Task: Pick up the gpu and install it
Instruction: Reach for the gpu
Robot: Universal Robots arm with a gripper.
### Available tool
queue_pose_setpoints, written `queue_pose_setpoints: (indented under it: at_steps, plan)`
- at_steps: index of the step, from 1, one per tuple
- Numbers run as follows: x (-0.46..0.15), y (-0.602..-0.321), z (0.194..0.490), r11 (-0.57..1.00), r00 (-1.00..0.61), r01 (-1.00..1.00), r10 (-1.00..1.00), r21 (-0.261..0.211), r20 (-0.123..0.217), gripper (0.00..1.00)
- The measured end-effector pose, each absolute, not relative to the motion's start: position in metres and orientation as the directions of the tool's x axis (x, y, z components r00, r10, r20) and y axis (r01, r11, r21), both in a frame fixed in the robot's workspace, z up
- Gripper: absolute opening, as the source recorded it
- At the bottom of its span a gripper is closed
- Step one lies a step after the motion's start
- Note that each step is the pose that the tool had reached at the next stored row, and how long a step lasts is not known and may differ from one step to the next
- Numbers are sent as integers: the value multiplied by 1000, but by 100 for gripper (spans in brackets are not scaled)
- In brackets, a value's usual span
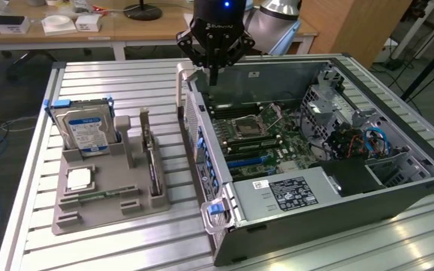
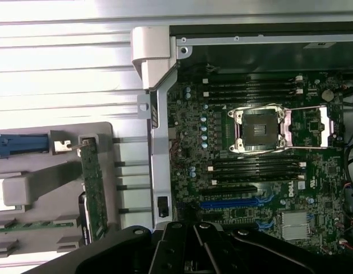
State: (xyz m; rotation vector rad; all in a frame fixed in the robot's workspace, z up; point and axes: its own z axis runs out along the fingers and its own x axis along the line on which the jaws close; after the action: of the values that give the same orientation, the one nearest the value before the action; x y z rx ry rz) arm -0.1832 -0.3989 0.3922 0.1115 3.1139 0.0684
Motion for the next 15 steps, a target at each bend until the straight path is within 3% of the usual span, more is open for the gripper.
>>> queue_pose_setpoints:
  at_steps: [15]
  plan:
    - [-199, -399, 392, 996, -997, 71, 72, 45, -23, 11]
